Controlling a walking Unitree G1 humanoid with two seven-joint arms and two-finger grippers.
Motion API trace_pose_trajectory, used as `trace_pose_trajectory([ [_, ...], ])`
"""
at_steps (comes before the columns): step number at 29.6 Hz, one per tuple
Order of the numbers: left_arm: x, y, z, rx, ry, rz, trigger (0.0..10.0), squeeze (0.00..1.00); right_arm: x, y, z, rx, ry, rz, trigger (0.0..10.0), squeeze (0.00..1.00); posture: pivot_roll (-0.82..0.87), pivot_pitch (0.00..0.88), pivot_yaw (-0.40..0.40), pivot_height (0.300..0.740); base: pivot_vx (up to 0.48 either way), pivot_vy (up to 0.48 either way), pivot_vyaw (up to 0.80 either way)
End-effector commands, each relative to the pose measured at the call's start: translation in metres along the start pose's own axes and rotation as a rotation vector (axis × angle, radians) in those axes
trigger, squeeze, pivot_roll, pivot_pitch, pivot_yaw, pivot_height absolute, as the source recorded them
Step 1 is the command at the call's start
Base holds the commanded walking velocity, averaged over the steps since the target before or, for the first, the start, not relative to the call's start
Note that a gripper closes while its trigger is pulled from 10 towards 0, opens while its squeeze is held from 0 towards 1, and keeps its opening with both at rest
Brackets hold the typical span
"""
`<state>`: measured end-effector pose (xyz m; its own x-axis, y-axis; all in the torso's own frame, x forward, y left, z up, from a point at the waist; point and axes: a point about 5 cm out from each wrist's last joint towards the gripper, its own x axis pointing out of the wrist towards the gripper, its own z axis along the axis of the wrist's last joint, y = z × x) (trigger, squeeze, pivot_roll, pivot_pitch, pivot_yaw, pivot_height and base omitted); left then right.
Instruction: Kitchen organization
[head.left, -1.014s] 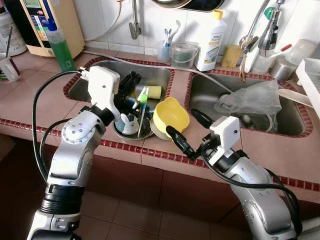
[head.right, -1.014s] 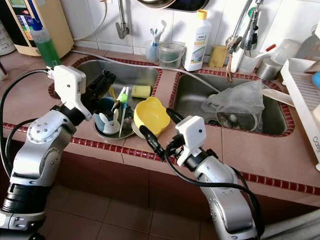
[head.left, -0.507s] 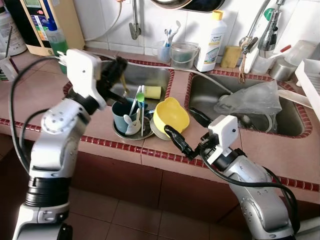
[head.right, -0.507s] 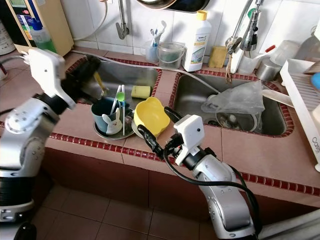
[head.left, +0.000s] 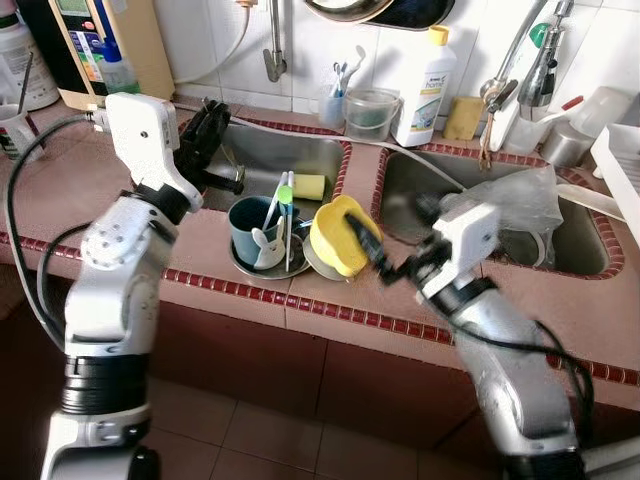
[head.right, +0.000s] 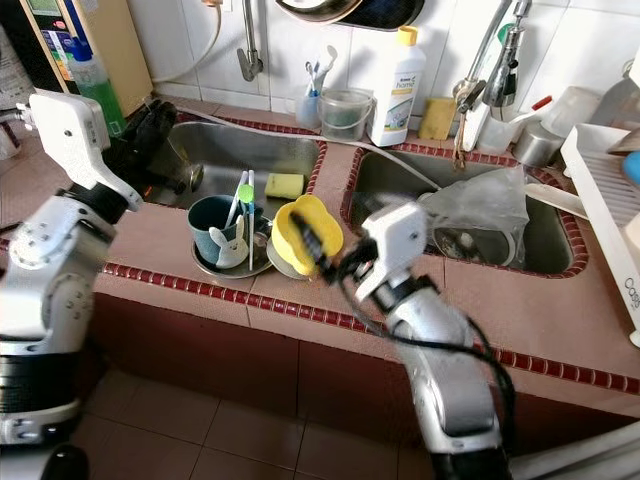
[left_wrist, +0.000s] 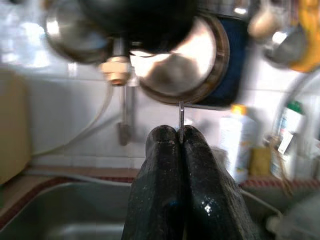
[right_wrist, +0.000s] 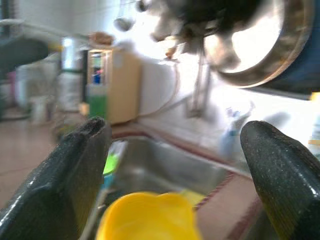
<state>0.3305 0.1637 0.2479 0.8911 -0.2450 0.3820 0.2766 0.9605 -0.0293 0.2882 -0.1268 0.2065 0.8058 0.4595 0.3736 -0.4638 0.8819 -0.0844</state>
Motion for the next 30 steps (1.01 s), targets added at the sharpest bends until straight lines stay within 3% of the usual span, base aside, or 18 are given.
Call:
trace_pose_trajectory([
  [1, -0.005, 0.001, -0.012, 0.015, 0.033, 0.044, 10.0, 0.00, 0.000, -0.005, 0.001, -0.004, -0.008, -0.034, 10.0, 0.00, -0.05, 0.009, -0.012, 0.740, 0.000, 0.000, 0.00],
  [6, -0.010, -0.003, -0.024, 0.026, 0.053, 0.064, 10.0, 0.00, -0.003, -0.009, 0.001, -0.029, -0.009, -0.082, 10.0, 0.00, -0.05, 0.014, -0.011, 0.740, 0.000, 0.000, 0.00],
  [12, -0.020, -0.012, -0.042, 0.015, 0.099, 0.045, 10.0, 0.00, -0.003, -0.021, 0.005, -0.040, -0.057, -0.245, 10.0, 0.00, -0.06, 0.020, -0.002, 0.740, 0.000, 0.000, 0.00],
  [30, -0.005, -0.005, -0.030, 0.029, 0.059, 0.036, 10.0, 0.00, -0.003, -0.027, 0.007, -0.045, -0.079, -0.311, 10.0, 0.00, -0.06, 0.032, 0.010, 0.740, 0.000, 0.000, 0.00],
])
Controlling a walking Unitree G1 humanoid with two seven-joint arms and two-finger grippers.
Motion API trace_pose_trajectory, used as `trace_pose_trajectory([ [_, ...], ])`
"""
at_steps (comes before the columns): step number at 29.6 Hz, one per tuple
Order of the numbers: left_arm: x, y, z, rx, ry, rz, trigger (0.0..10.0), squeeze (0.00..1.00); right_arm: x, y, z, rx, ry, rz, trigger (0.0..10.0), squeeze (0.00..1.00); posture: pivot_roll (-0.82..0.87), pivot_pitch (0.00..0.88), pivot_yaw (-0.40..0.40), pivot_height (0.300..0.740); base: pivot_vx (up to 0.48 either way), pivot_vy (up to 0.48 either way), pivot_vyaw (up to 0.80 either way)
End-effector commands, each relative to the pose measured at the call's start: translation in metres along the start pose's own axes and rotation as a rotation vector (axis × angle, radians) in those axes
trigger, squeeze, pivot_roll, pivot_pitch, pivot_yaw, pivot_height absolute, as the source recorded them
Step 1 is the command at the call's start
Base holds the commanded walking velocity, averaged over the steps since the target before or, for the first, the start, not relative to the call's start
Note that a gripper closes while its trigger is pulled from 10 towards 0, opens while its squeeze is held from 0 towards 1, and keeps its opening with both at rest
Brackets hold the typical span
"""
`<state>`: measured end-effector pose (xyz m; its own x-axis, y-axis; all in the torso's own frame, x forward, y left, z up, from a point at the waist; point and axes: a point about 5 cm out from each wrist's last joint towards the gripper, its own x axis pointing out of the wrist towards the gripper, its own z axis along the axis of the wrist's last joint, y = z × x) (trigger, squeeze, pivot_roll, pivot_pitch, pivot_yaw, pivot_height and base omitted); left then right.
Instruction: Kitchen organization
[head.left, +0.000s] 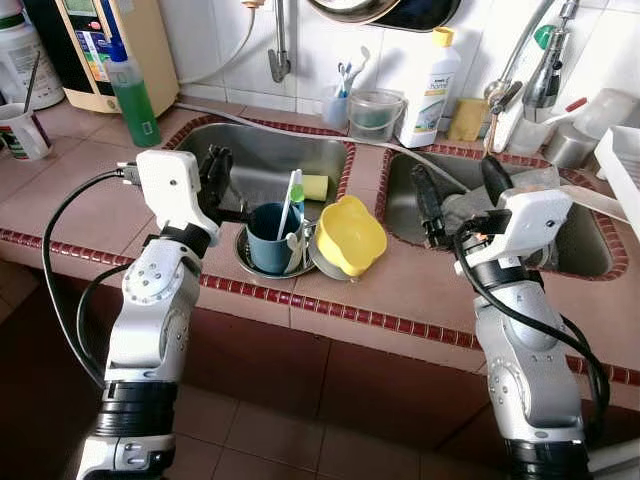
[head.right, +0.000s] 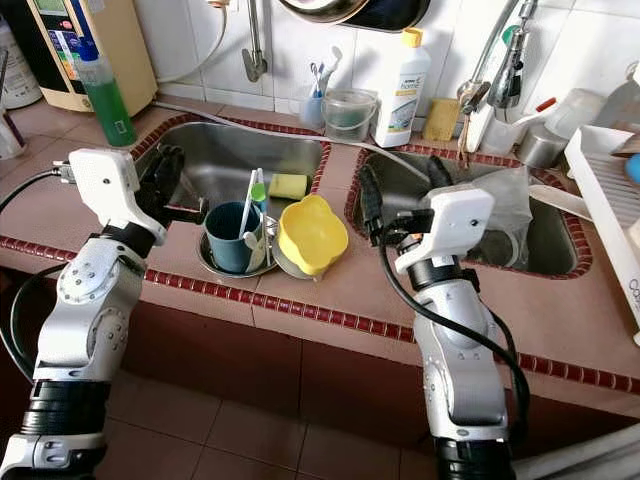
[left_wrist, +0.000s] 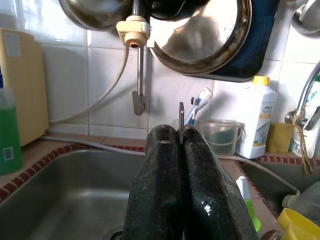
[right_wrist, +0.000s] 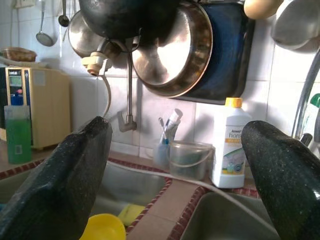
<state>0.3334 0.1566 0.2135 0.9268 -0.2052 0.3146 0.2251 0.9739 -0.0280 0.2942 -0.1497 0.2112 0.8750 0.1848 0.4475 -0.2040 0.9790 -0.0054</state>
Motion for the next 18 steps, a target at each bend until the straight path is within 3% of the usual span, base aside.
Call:
trace_pose_trajectory([
  [1, 0.0040, 0.0005, 0.0032, 0.009, -0.007, -0.013, 10.0, 0.00, 0.0018, -0.0054, 0.0015, 0.005, -0.011, -0.046, 10.0, 0.00, -0.06, 0.031, 0.011, 0.740, 0.000, 0.000, 0.00],
  [4, 0.0045, 0.0011, 0.0023, 0.010, -0.002, -0.013, 10.0, 0.00, 0.0019, -0.0086, 0.0013, 0.004, -0.012, -0.078, 10.0, 0.00, -0.07, 0.028, 0.014, 0.740, 0.000, 0.000, 0.00],
  [18, 0.0072, 0.0026, 0.0046, 0.009, -0.012, -0.011, 10.0, 0.00, 0.0058, -0.0089, 0.0037, 0.008, -0.029, -0.068, 10.0, 0.00, -0.06, 0.028, 0.008, 0.740, 0.279, 0.000, 0.00],
])
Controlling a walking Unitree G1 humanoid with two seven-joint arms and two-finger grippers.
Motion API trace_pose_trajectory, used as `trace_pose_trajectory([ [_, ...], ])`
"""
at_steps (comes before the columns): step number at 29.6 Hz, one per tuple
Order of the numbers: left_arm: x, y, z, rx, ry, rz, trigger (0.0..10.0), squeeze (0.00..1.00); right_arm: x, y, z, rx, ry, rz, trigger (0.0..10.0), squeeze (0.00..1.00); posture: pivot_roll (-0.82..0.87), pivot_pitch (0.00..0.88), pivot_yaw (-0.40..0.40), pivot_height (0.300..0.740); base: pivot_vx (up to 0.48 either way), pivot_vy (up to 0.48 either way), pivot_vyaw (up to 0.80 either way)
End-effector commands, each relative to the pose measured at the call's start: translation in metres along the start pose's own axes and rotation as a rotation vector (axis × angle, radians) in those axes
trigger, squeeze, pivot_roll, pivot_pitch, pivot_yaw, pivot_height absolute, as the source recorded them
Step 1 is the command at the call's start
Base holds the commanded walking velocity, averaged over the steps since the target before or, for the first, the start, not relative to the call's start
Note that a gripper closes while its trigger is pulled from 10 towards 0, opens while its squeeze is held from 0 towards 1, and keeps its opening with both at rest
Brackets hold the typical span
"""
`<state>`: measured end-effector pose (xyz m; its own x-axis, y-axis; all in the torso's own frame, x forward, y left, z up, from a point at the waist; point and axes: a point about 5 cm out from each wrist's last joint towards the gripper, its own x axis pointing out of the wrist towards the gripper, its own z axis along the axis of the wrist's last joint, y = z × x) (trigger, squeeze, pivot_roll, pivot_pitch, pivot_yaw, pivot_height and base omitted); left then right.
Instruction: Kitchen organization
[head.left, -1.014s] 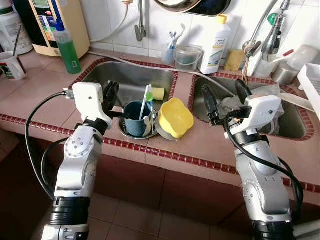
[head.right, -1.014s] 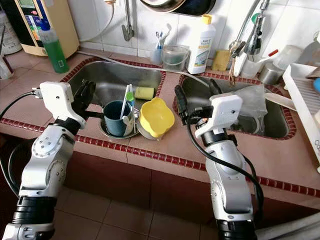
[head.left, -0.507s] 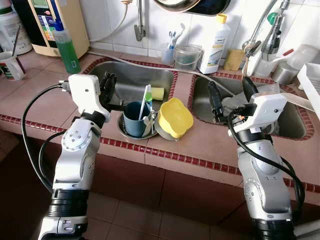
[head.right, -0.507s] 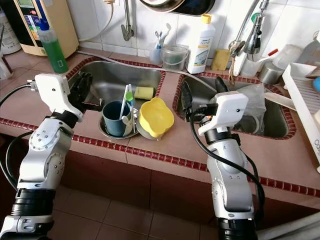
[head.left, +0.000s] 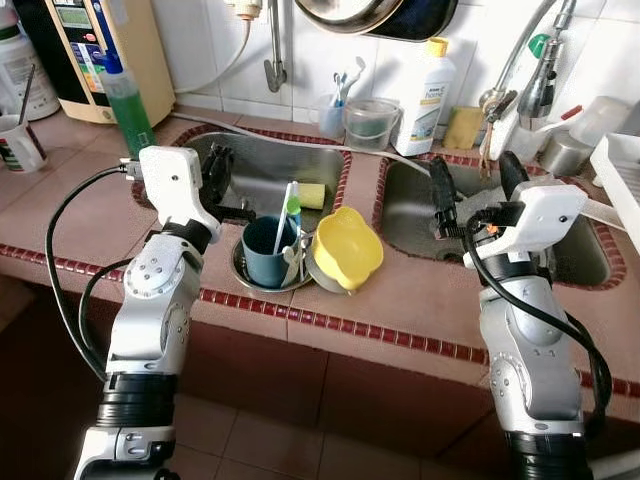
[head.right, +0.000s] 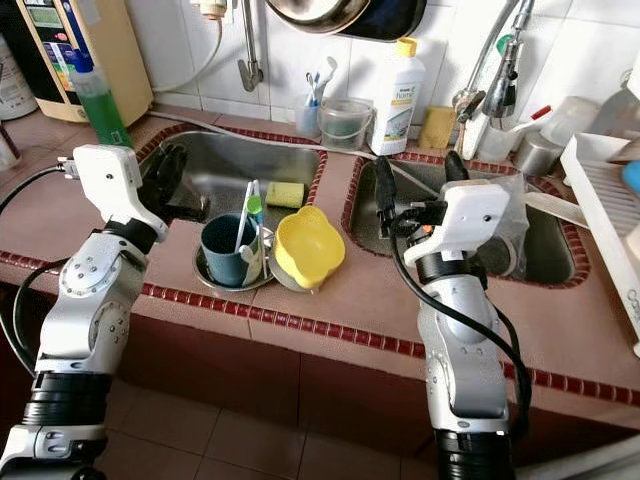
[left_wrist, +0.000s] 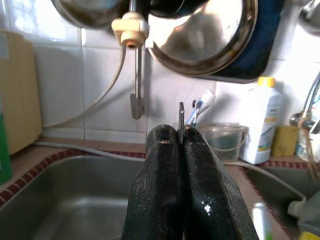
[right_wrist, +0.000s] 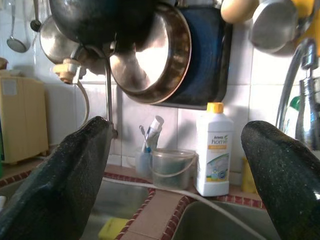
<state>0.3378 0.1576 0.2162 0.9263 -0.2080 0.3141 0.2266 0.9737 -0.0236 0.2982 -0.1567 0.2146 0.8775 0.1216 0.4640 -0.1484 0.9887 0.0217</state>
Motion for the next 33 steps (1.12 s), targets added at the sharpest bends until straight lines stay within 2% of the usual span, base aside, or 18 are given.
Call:
trace_pose_trajectory([
  [1, 0.0025, 0.0008, 0.0032, 0.005, -0.013, -0.008, 10.0, 0.00, 0.0022, -0.0011, 0.0018, 0.010, -0.010, -0.006, 10.0, 0.00, -0.06, 0.028, 0.008, 0.740, 0.285, 0.000, 0.00],
  [33, 0.0030, 0.0007, 0.0028, 0.005, -0.013, -0.009, 10.0, 0.00, 0.0005, -0.0008, 0.0027, 0.013, -0.008, 0.012, 10.0, 0.00, -0.07, 0.036, 0.007, 0.740, 0.273, 0.000, 0.00],
])
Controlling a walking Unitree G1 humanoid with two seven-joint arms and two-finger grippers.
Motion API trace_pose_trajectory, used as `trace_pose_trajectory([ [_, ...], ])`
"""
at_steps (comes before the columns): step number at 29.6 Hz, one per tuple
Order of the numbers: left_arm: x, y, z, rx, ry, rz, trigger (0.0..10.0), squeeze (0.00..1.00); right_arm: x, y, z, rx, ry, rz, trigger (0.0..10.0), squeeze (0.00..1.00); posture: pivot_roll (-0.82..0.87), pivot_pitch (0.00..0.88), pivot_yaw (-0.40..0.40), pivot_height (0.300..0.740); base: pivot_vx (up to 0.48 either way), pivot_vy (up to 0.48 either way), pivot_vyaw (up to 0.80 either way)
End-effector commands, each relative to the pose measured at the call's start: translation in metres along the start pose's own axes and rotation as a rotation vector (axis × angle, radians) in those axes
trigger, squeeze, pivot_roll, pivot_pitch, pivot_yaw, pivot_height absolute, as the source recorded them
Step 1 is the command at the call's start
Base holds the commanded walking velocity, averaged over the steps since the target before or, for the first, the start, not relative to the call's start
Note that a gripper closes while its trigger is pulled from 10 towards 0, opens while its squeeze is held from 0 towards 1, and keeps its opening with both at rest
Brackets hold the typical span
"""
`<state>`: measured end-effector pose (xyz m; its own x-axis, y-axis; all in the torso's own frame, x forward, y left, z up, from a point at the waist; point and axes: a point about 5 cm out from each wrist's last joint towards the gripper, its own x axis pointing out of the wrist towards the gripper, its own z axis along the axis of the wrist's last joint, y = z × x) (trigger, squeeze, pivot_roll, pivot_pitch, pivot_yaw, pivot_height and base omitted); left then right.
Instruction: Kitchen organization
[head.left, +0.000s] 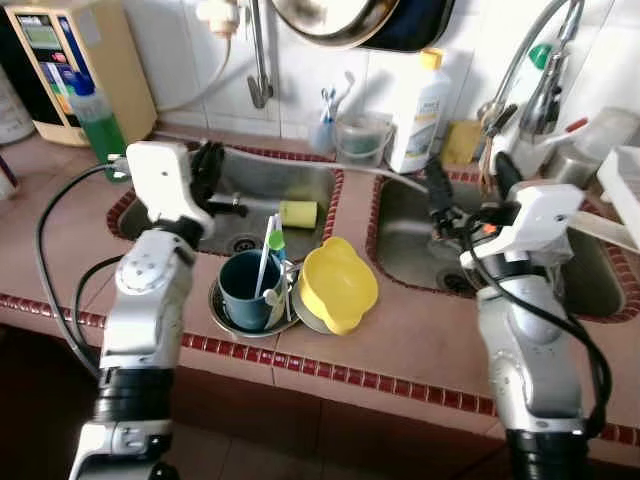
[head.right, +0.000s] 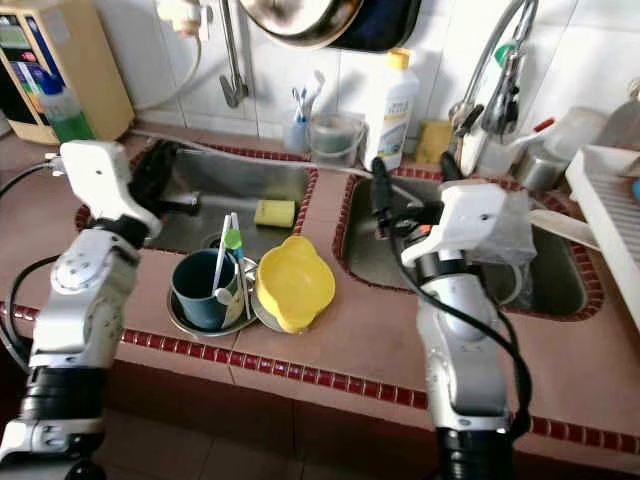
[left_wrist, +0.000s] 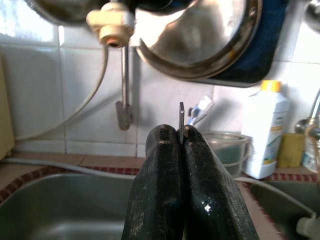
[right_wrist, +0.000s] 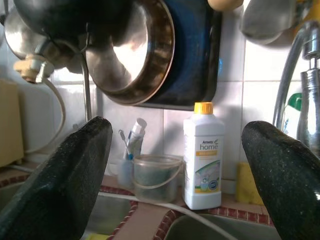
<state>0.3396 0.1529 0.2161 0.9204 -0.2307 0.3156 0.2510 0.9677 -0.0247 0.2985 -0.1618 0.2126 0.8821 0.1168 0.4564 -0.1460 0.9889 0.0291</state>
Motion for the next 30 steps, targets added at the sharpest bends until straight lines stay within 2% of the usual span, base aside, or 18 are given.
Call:
trace_pose_trajectory([
  [1, 0.000, 0.005, 0.004, 0.014, -0.011, 0.014, 10.0, 0.00, 0.002, 0.004, 0.004, 0.007, -0.015, 0.019, 10.0, 0.00, -0.07, 0.036, 0.007, 0.740, 0.262, 0.000, 0.00],
  [11, 0.000, 0.004, 0.003, 0.012, -0.013, 0.013, 10.0, 0.00, 0.002, 0.005, 0.004, 0.010, -0.015, 0.027, 10.0, 0.00, -0.07, 0.030, 0.002, 0.740, 0.262, 0.000, 0.00],
  [18, 0.000, 0.001, 0.001, 0.013, -0.008, -0.003, 10.0, 0.00, 0.001, 0.007, 0.002, 0.011, 0.010, 0.045, 10.0, 0.00, -0.08, 0.028, 0.000, 0.740, 0.000, 0.000, 0.00],
  [20, 0.003, 0.001, -0.004, 0.047, 0.021, -0.021, 10.0, 0.00, -0.003, 0.007, 0.001, 0.010, 0.034, 0.065, 10.0, 0.00, -0.09, 0.033, 0.004, 0.740, 0.000, 0.000, 0.00],
  [25, 0.010, 0.004, -0.007, 0.073, 0.035, -0.045, 10.0, 0.00, -0.012, 0.004, -0.001, 0.002, 0.070, 0.069, 10.0, 0.00, -0.11, 0.044, 0.014, 0.740, 0.000, 0.000, 0.00],
  [30, 0.020, 0.006, -0.008, 0.097, 0.049, -0.074, 10.0, 0.00, -0.027, 0.002, -0.004, -0.048, 0.157, 0.060, 10.0, 0.00, -0.15, 0.077, 0.036, 0.740, 0.000, 0.000, 0.00],
])
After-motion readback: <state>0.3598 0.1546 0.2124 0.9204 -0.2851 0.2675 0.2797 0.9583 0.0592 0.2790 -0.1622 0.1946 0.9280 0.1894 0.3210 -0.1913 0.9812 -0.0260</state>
